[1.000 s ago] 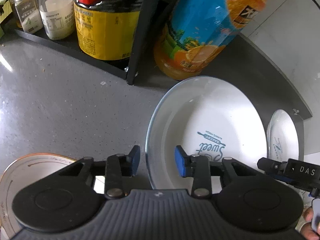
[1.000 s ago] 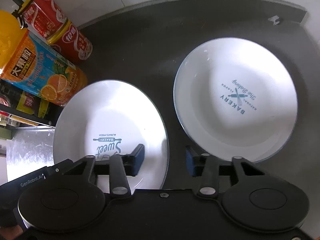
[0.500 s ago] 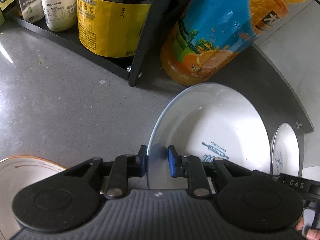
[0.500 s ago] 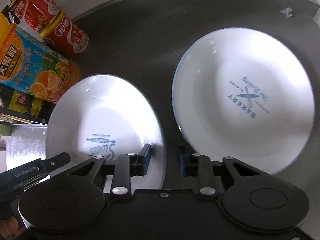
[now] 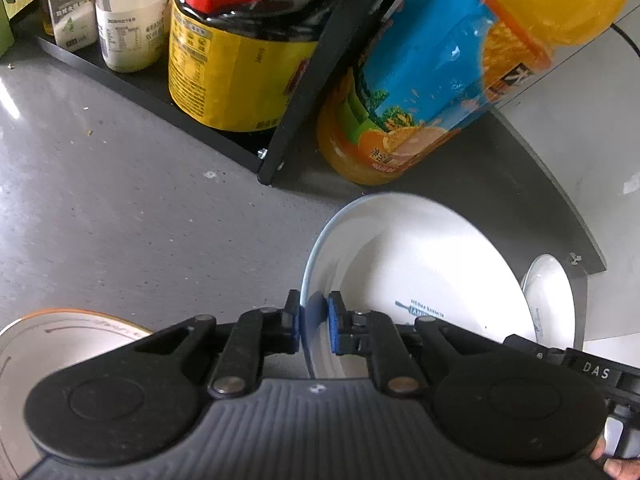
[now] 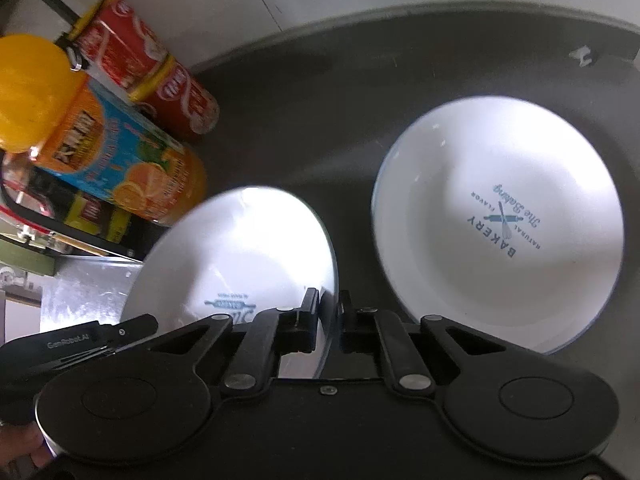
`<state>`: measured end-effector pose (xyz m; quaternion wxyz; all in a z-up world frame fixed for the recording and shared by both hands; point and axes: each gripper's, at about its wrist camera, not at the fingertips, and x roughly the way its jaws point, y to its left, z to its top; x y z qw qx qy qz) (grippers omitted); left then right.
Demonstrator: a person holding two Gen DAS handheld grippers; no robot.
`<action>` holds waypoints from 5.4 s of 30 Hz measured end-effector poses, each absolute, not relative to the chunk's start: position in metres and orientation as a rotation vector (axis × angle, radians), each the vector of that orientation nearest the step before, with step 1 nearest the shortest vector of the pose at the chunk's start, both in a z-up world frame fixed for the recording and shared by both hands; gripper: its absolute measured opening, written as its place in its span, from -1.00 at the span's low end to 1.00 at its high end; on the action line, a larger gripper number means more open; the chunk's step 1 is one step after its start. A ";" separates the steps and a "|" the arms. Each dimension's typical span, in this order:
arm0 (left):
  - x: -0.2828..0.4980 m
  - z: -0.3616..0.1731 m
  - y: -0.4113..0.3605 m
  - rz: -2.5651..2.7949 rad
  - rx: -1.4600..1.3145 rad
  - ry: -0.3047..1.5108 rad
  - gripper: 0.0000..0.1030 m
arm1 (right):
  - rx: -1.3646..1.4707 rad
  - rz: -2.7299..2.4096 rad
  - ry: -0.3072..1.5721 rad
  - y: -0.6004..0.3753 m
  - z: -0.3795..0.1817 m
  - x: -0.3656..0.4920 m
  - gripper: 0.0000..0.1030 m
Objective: Organize plates and bowls
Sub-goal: 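Lift the 'Sweet' plate with both grippers and carry it over the orange-rimmed plate, then lower the 'Sweet' plate onto the orange-rimmed plate and open both grippers, then move both grippers toward the small white 'BAKERY' plate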
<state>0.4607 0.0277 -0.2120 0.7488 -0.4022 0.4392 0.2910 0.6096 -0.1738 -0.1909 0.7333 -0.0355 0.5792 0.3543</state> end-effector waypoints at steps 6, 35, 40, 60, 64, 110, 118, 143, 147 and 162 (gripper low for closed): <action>0.448 -0.201 0.032 0.595 -0.860 0.943 -0.82 | -0.024 0.766 1.235 -0.182 -0.178 0.592 -0.86; 0.297 -0.157 0.041 0.411 -0.739 0.898 -0.84 | 0.084 0.704 1.087 -0.209 -0.143 0.396 -0.85; 0.284 -0.165 0.040 0.397 -0.733 0.913 -0.84 | 0.086 0.683 1.092 -0.214 -0.150 0.376 -0.85; 0.264 -0.199 0.045 0.427 -0.725 0.965 -0.79 | -0.021 0.675 1.092 -0.200 -0.165 0.349 -0.83; 0.264 -0.204 0.046 0.435 -0.717 0.975 -0.77 | -0.041 0.678 1.089 -0.195 -0.166 0.348 -0.83; 0.250 -0.171 0.067 0.509 -0.560 0.949 0.28 | -0.128 0.592 1.070 -0.155 -0.192 0.344 -0.65; 0.242 -0.152 0.055 0.465 -0.533 0.929 0.64 | -0.087 0.599 1.007 -0.163 -0.167 0.334 -0.05; 0.275 -0.102 -0.029 0.238 -0.355 0.933 0.99 | -0.007 0.508 0.858 -0.266 -0.089 0.325 0.77; 0.291 -0.097 -0.043 0.212 -0.376 0.932 0.99 | 0.010 0.504 0.840 -0.282 -0.086 0.341 0.92; 0.399 -0.079 -0.098 0.177 -0.337 0.924 0.99 | 0.077 0.505 0.832 -0.334 -0.084 0.437 0.95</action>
